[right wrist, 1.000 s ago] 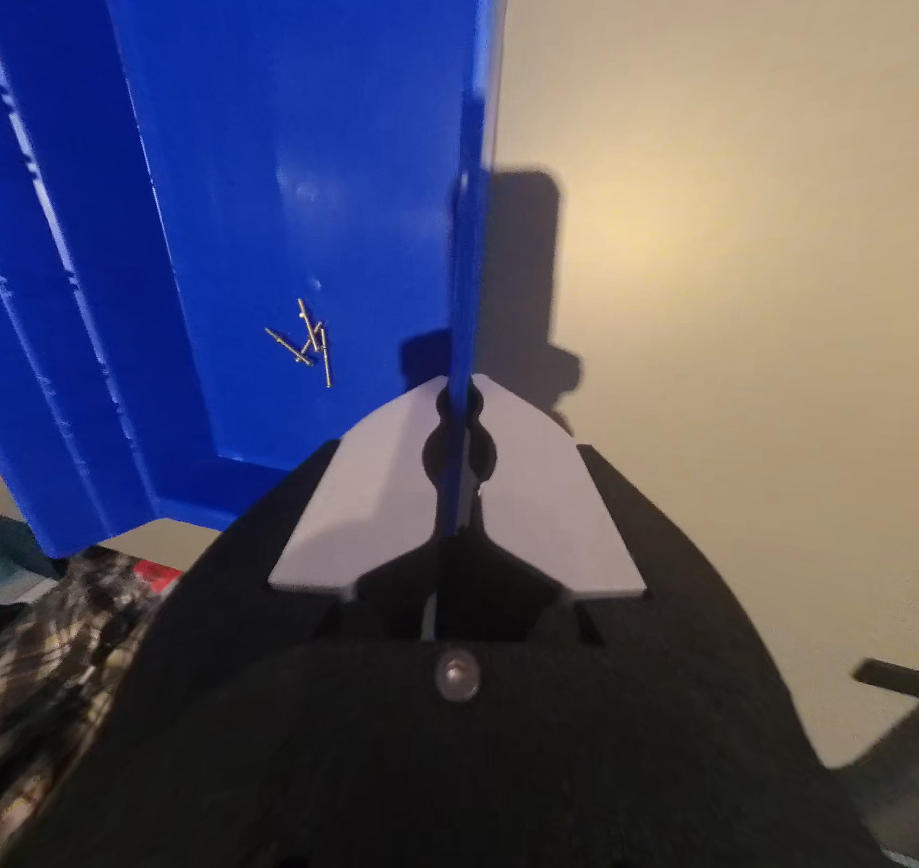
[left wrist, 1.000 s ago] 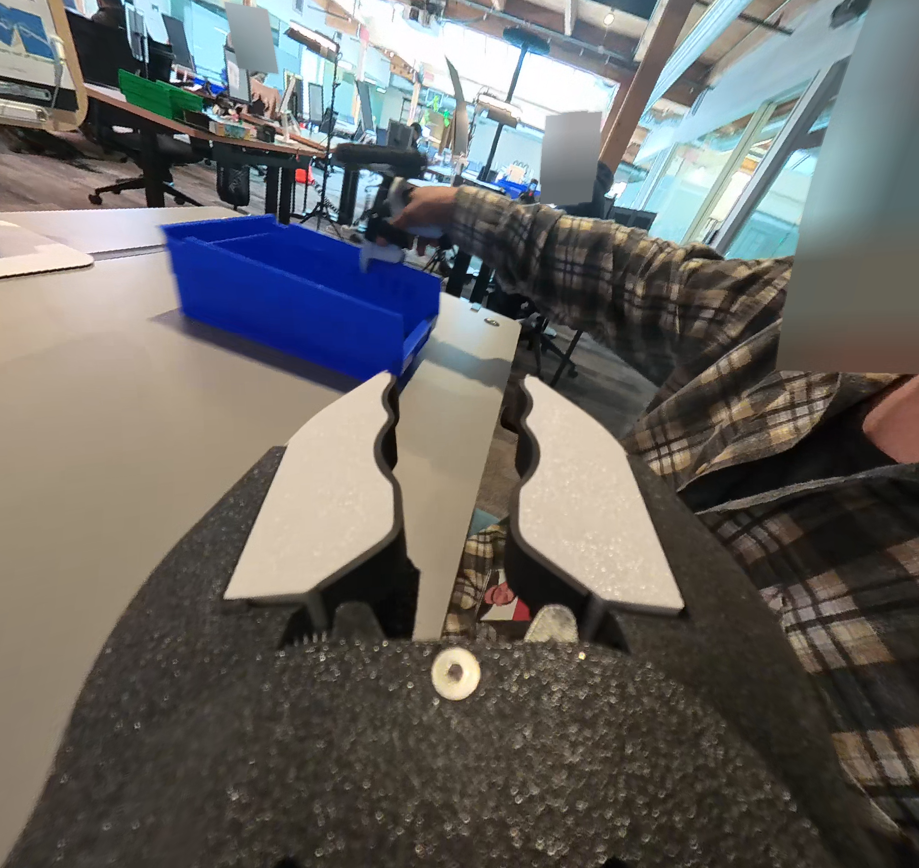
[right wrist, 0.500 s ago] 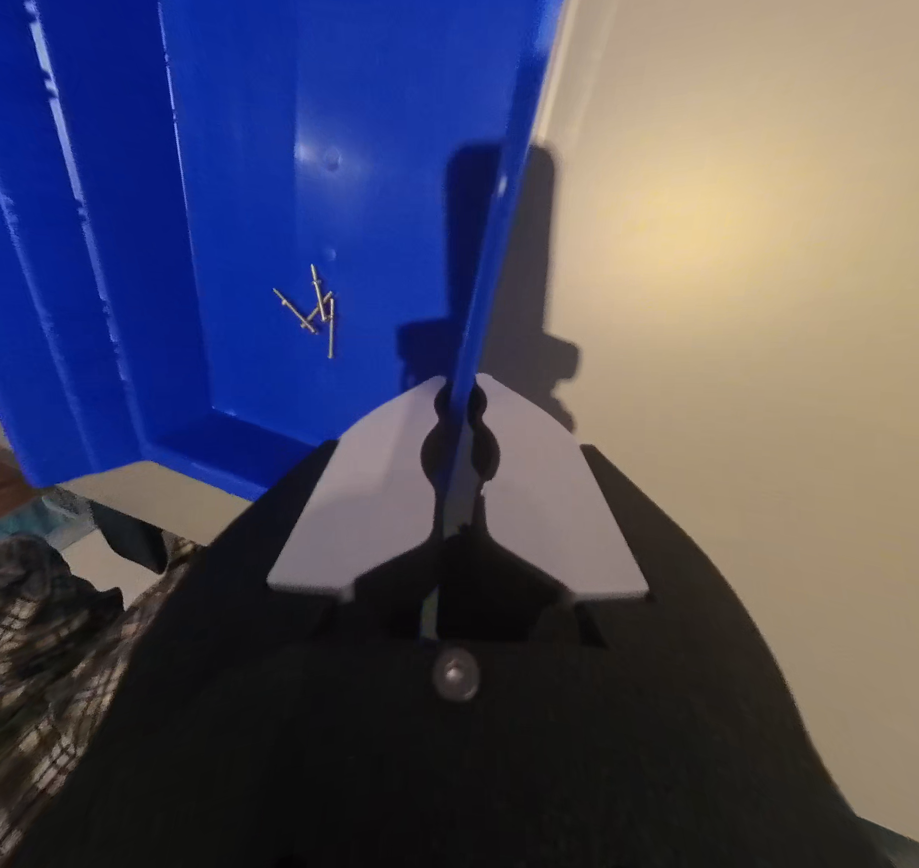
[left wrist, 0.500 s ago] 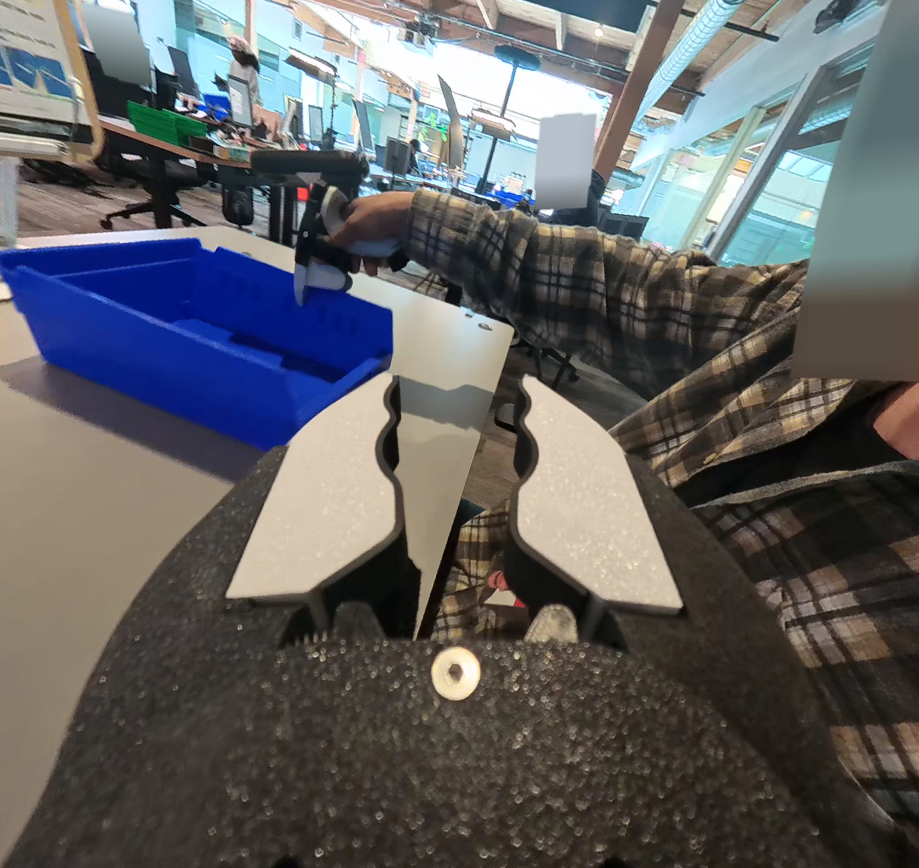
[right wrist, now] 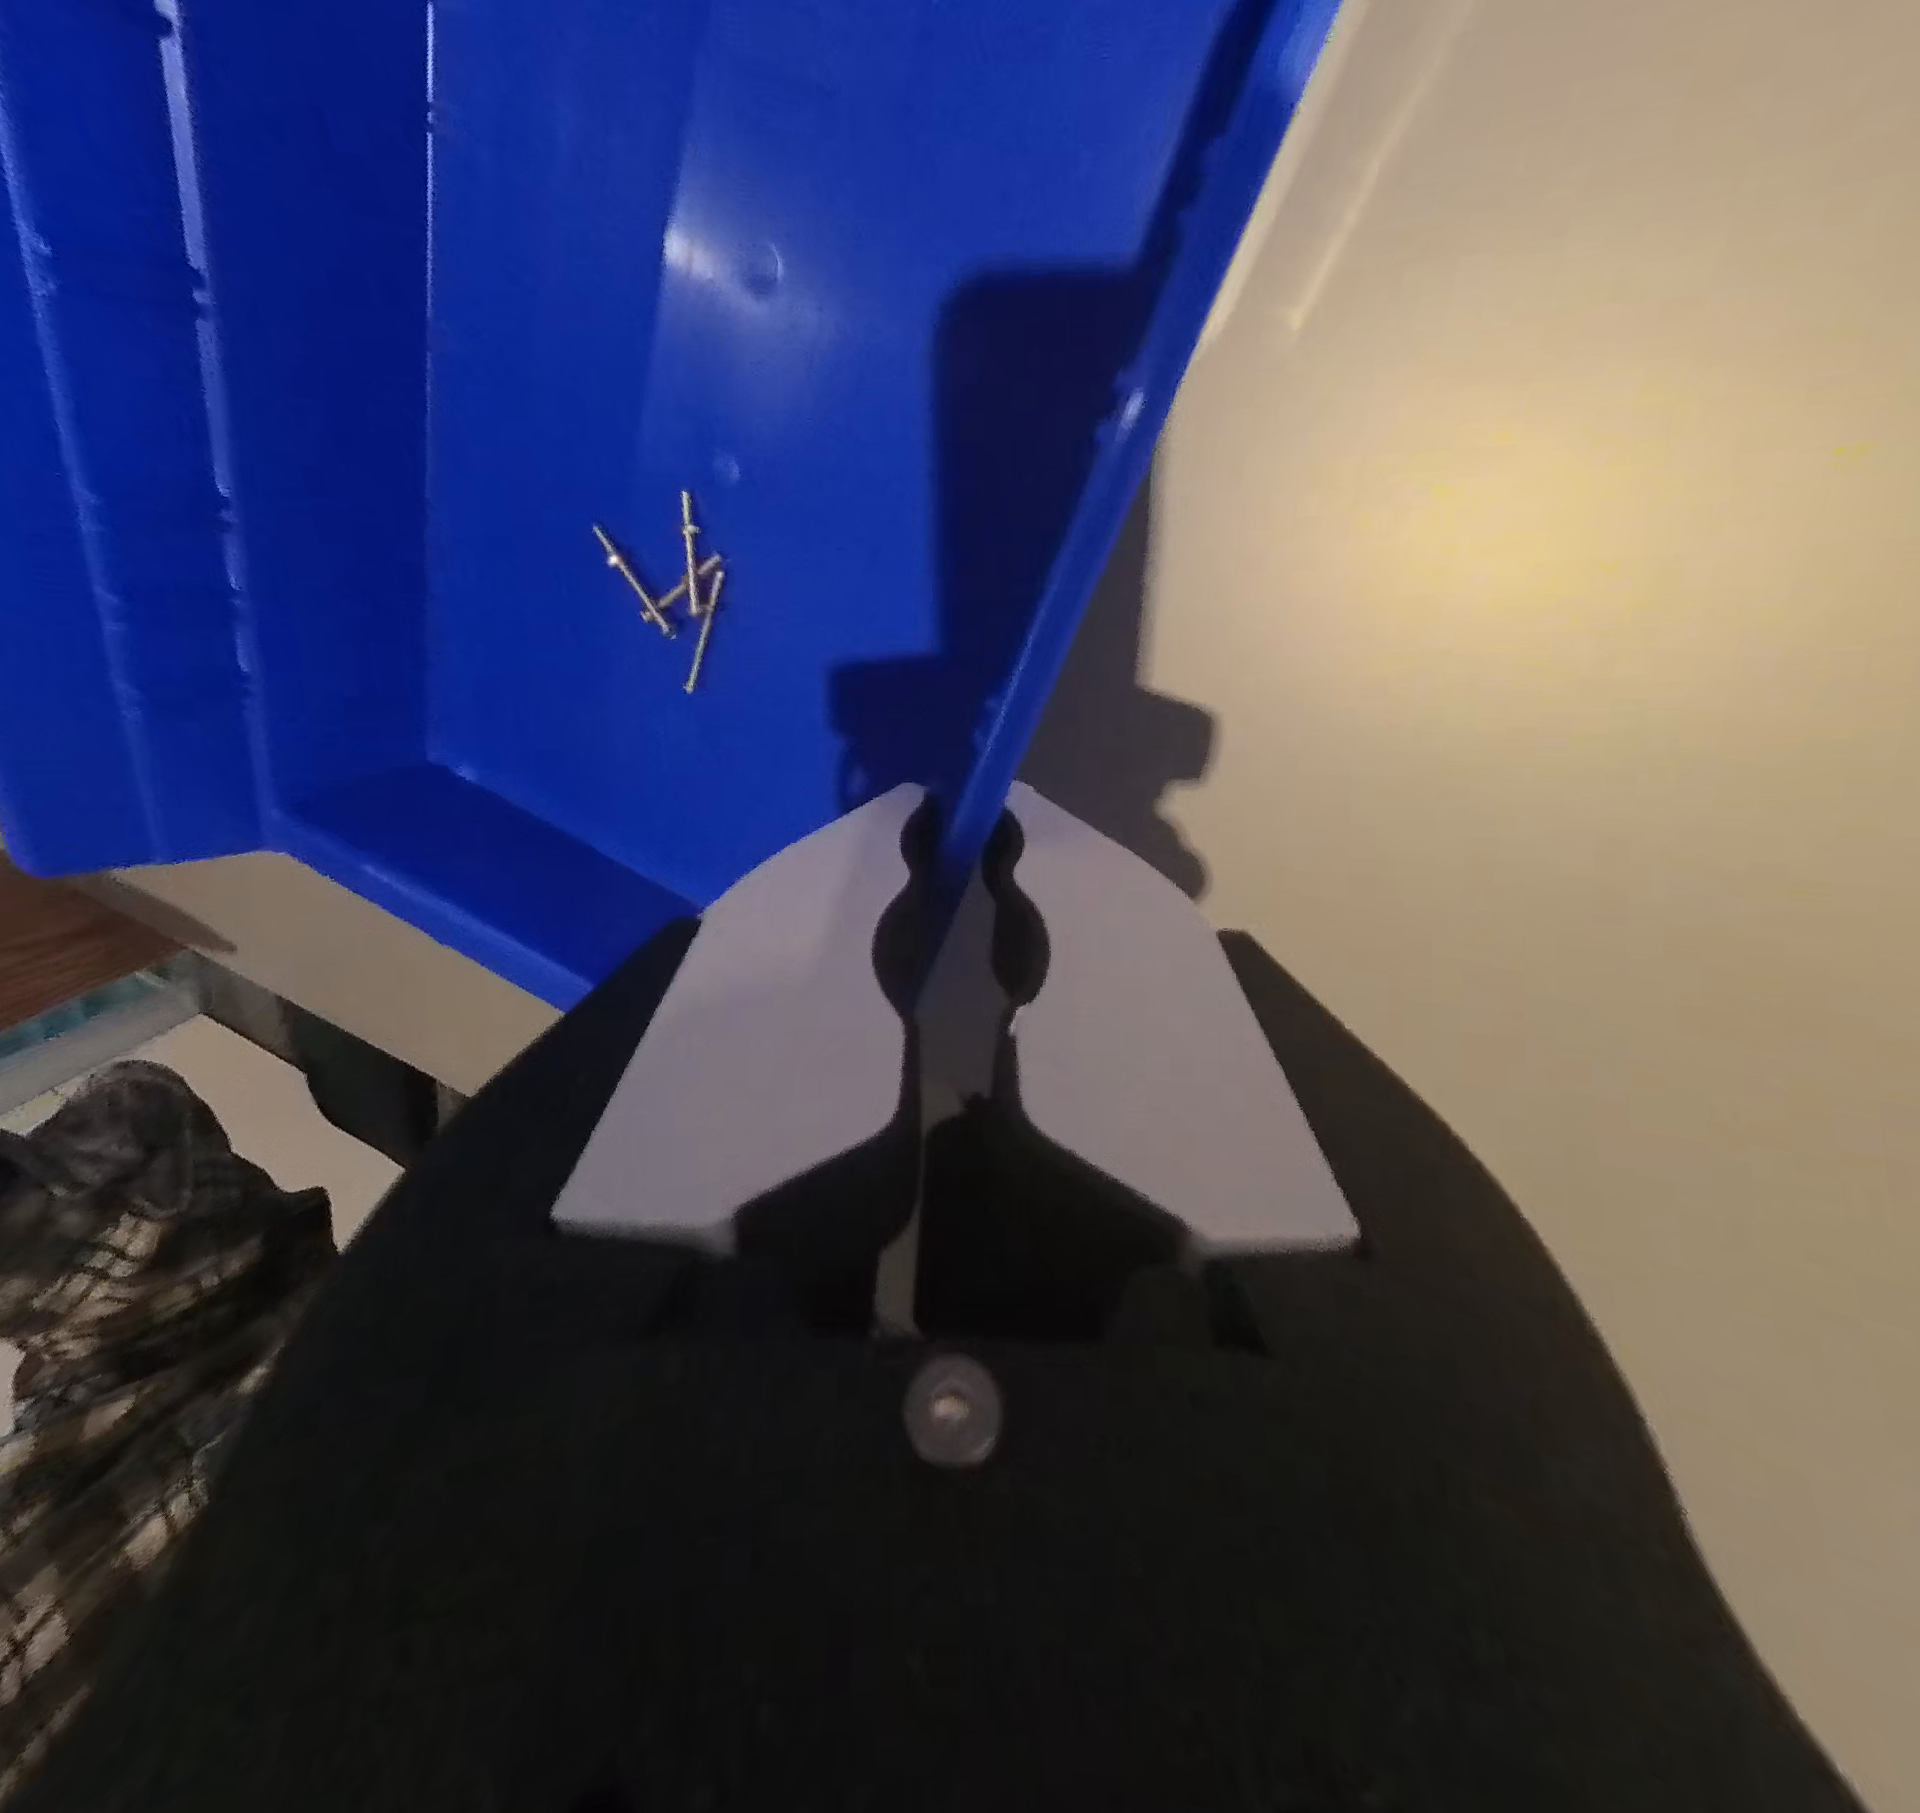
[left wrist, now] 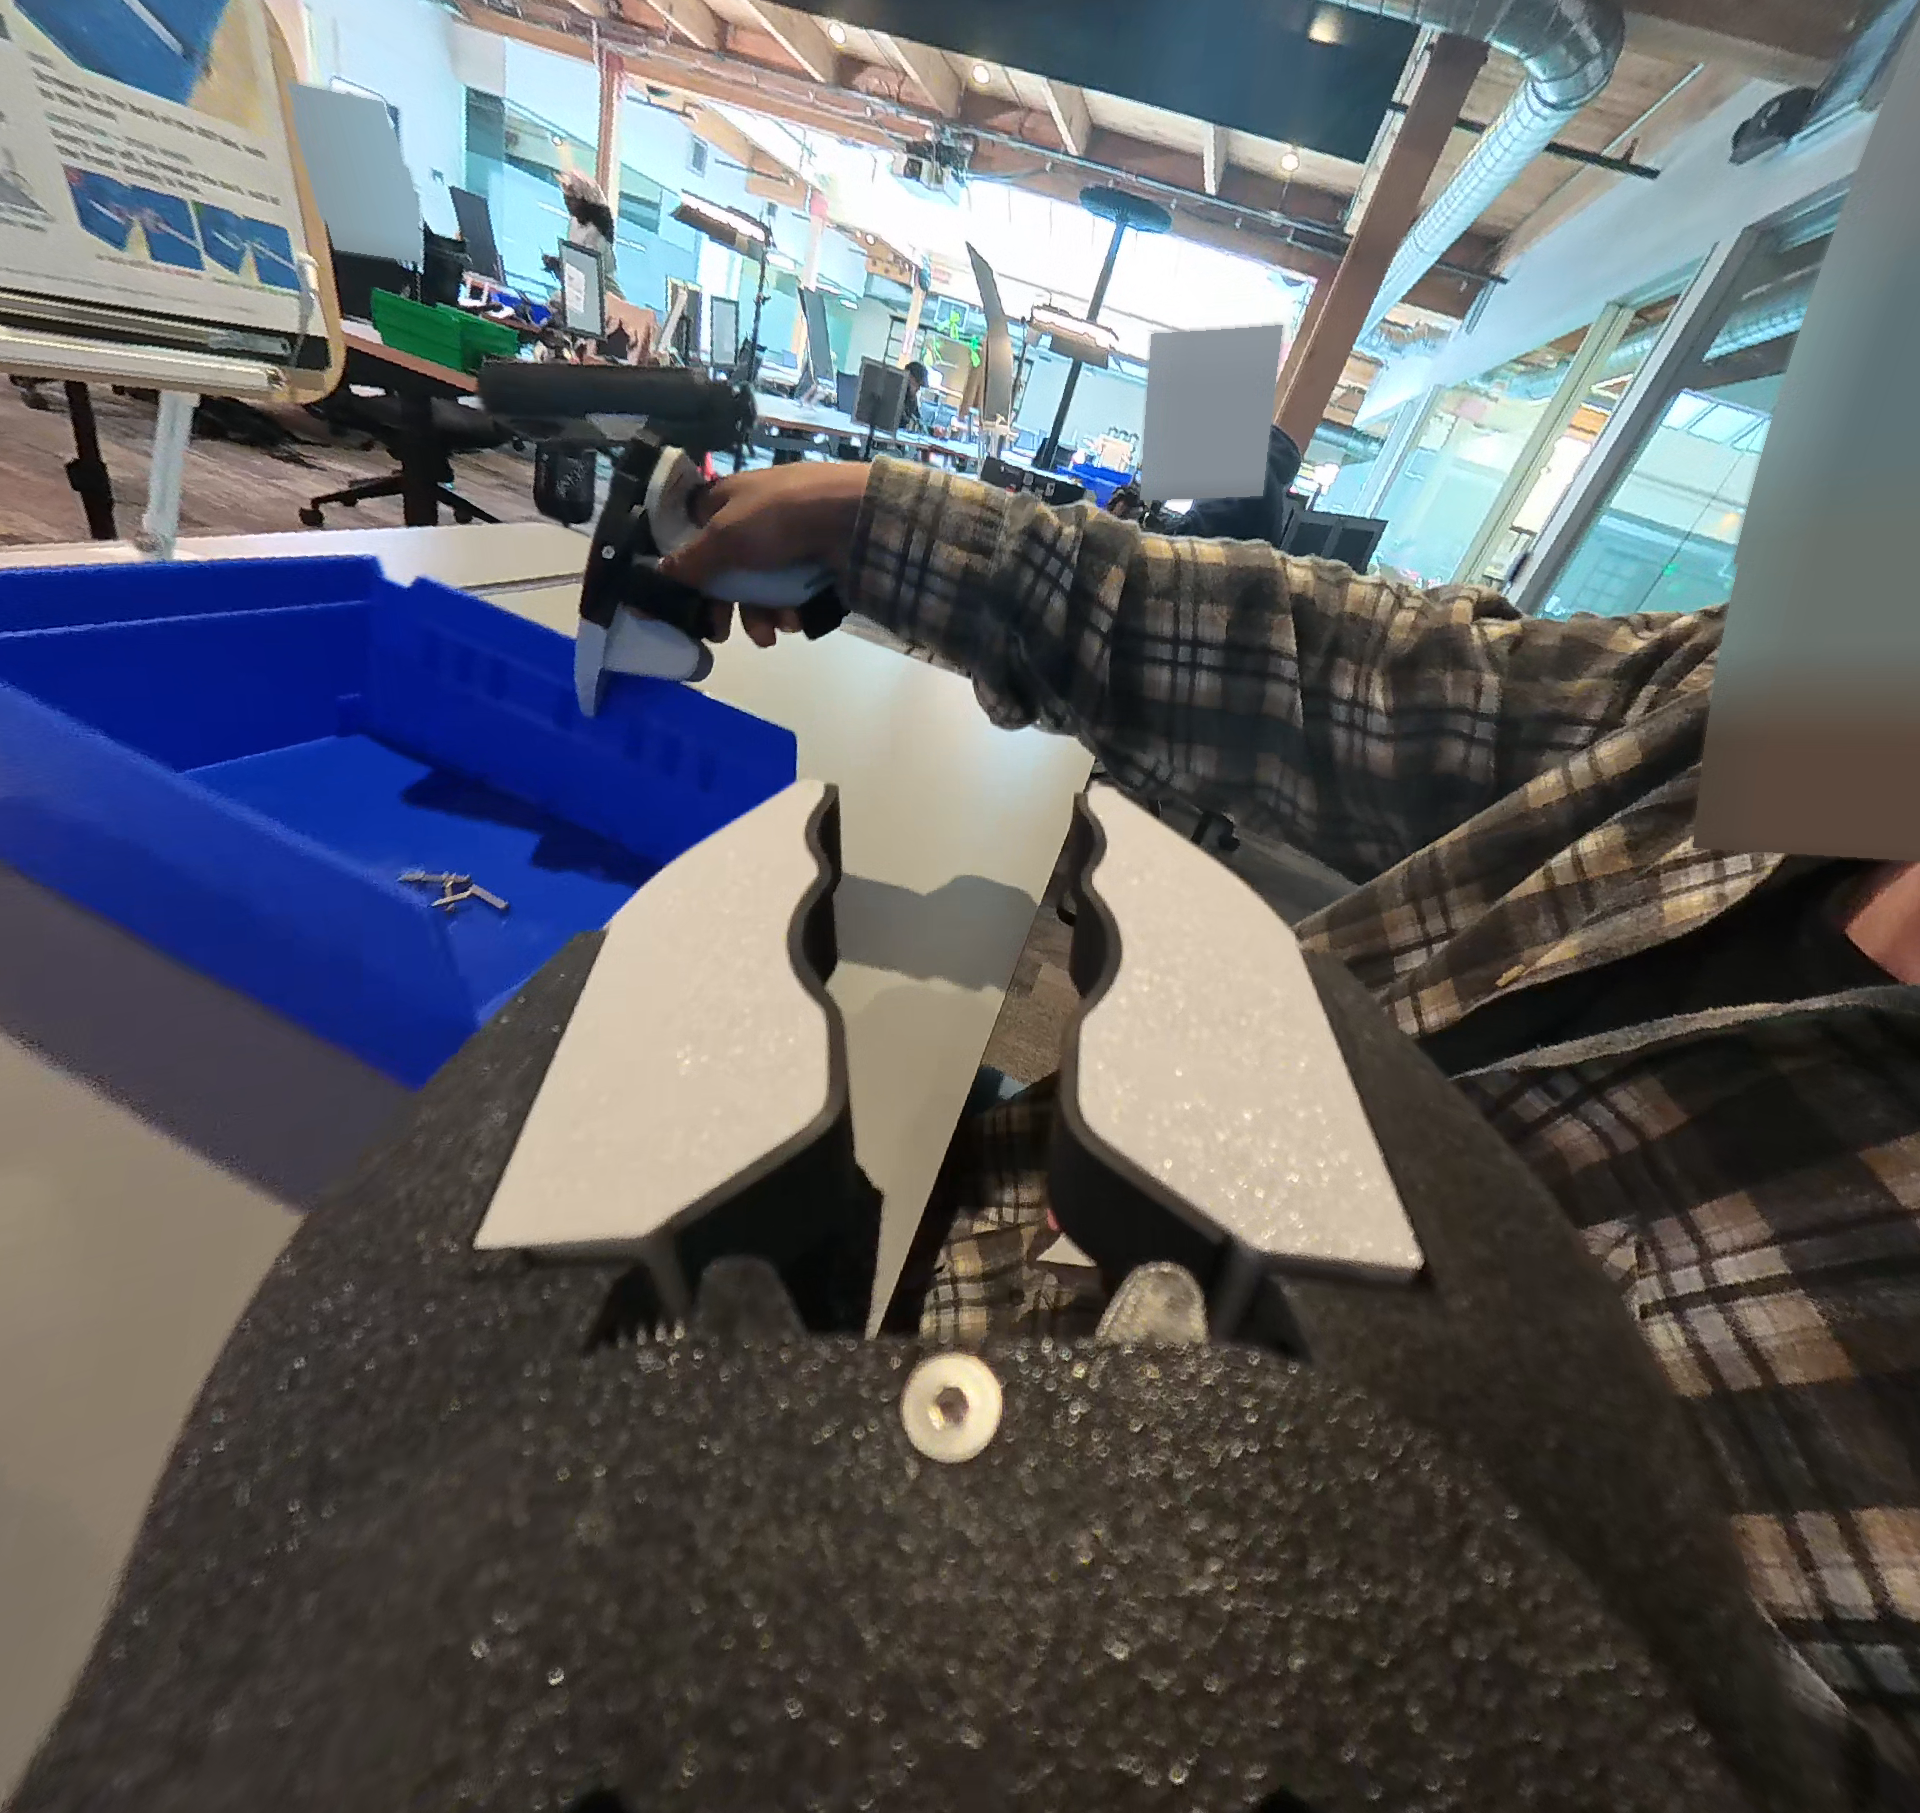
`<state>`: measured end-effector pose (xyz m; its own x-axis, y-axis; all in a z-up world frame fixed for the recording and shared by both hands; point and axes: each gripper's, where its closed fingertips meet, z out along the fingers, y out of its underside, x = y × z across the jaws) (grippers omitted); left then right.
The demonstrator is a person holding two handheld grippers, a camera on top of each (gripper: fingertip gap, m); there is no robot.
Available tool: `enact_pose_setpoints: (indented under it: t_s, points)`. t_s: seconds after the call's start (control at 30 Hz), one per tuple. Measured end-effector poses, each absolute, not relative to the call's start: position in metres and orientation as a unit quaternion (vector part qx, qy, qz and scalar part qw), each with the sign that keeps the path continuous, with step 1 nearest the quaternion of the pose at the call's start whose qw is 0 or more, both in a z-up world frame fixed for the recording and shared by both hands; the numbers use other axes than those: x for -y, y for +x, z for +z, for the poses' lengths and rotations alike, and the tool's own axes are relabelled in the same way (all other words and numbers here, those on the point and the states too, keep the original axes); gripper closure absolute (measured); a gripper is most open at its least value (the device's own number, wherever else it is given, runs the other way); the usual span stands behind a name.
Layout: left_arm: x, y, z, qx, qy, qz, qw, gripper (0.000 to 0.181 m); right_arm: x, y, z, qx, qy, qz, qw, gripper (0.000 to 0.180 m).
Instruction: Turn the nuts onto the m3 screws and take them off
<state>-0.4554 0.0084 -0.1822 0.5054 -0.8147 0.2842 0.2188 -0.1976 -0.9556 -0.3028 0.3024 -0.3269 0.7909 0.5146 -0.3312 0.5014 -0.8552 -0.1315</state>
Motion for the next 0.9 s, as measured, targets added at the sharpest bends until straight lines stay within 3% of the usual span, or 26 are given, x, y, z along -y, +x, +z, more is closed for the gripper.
enact_pose_setpoints:
  t_s: [0.9]
  points:
    - [0.000,-0.492,-0.179,-0.193,-0.642,-0.427,0.607,0.140,-0.260,-0.402,-0.324,0.300,-0.924,0.236,-0.010,0.167]
